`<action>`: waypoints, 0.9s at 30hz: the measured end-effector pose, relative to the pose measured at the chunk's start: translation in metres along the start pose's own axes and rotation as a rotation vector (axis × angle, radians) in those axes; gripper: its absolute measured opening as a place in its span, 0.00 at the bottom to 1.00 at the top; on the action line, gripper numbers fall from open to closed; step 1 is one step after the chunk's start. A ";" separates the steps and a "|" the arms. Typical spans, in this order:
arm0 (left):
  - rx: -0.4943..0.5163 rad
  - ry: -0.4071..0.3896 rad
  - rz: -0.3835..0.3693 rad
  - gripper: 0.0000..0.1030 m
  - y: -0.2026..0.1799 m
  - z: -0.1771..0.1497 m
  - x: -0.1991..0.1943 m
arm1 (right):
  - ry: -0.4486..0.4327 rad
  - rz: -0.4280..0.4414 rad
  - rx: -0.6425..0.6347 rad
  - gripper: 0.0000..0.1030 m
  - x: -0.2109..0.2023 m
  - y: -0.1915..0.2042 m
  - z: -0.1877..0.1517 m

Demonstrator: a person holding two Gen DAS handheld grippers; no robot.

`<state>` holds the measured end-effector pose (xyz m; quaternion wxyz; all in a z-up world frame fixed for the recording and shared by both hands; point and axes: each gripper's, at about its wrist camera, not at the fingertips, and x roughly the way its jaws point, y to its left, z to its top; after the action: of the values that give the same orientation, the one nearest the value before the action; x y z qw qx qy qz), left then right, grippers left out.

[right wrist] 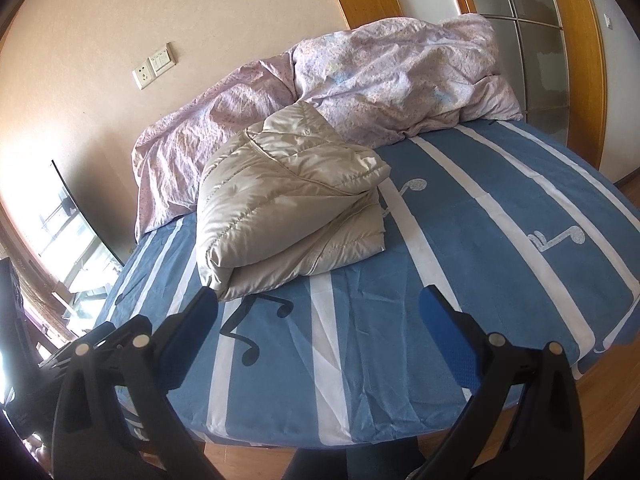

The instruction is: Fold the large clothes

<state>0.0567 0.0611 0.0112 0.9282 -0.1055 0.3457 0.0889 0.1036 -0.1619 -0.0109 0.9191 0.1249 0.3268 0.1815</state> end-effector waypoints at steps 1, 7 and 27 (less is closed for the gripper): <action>-0.001 0.001 -0.001 0.99 0.000 0.000 0.001 | 0.000 0.000 0.001 0.98 0.000 0.000 0.000; -0.001 0.001 0.002 0.99 0.000 -0.001 0.002 | 0.004 -0.002 0.001 0.98 0.002 -0.001 -0.001; 0.013 0.004 -0.020 0.99 -0.005 -0.002 0.005 | 0.000 -0.006 0.003 0.98 0.003 -0.003 -0.001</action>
<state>0.0604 0.0560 0.0068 0.9290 -0.1029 0.3471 0.0771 0.1063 -0.1635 -0.0146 0.9194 0.1251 0.3275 0.1781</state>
